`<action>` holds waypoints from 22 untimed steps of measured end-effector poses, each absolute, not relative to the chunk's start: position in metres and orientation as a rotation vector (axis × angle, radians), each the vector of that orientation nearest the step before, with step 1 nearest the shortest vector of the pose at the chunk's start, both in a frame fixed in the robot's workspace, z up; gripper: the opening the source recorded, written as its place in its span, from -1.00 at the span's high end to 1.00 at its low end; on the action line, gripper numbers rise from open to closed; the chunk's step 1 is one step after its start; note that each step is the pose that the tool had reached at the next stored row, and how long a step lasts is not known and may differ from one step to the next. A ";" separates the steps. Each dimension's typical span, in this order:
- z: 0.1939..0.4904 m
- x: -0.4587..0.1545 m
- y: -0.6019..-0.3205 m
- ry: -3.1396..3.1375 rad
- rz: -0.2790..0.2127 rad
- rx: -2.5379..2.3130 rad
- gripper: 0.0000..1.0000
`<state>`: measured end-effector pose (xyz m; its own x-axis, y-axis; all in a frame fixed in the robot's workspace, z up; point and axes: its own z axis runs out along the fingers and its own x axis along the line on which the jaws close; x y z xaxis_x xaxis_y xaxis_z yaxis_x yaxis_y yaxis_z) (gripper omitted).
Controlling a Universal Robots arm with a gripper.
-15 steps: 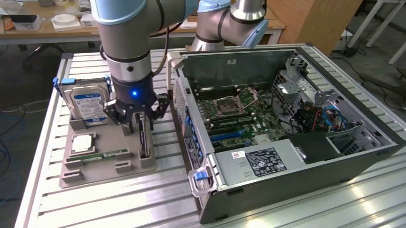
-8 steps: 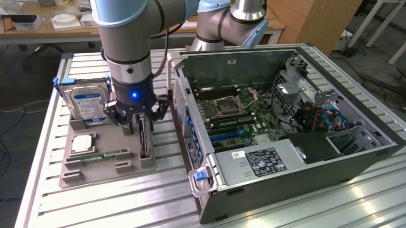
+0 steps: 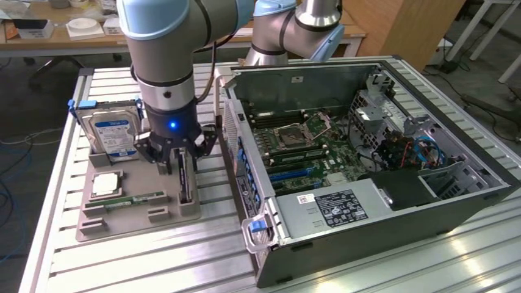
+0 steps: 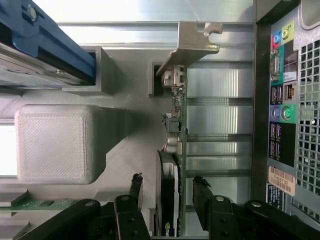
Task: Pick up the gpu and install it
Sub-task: 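Pick up the gpu and move the gpu toward the slot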
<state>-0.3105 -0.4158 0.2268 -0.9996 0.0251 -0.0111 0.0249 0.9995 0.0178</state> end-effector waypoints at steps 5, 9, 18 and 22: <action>0.226 -0.310 -0.416 3.130 0.026 0.039 -0.06; 0.226 -0.310 -0.416 3.130 0.026 0.039 -0.03; 0.226 -0.310 -0.416 3.130 0.026 0.039 0.40; 0.226 -0.310 -0.416 3.130 0.026 0.039 0.40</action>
<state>-0.3105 -0.4158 0.2262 -0.9996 0.0250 -0.0112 0.0248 0.9995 0.0169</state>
